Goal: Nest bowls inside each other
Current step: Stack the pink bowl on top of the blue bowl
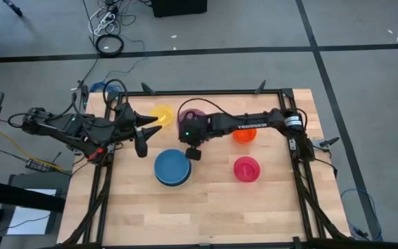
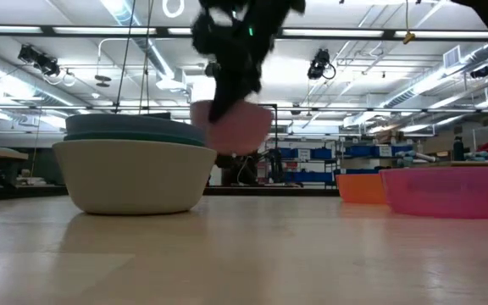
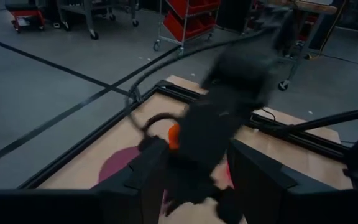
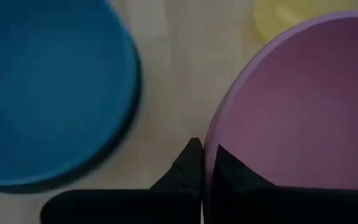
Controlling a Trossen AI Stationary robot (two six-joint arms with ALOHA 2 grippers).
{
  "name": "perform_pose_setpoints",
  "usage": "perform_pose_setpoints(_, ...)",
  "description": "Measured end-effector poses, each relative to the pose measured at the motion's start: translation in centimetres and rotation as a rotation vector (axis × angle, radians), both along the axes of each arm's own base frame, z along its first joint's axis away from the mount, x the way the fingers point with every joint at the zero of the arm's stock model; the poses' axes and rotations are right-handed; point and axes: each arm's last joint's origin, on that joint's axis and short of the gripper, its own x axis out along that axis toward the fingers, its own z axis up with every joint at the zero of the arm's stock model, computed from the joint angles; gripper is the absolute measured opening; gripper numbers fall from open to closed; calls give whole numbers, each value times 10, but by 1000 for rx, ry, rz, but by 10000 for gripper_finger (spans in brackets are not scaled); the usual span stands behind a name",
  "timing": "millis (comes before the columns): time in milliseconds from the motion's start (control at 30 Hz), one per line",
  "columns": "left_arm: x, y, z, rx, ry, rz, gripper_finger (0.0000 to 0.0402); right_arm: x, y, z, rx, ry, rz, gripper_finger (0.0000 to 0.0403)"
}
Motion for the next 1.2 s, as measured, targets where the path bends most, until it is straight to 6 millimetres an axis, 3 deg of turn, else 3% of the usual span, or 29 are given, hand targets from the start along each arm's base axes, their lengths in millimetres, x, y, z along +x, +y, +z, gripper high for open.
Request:
perform_pose_setpoints(267,0,0,0,6,-3,10,177,5,72,28,-19,-124,139,0)
perform_pose_setpoints(533,0,0,0,1,-6,11,177,8,114,36,42,-255,189,0)
perform_pose_setpoints(767,0,0,0,-28,-12,-9,177,9,129,31,80,-311,204,0)
perform_pose_setpoints(967,0,-1,0,-35,-10,-27,177,9,126,11,110,-306,171,0)
perform_pose_setpoints(1200,0,-1,0,-15,-1,-33,177,10,124,4,118,-312,160,11)
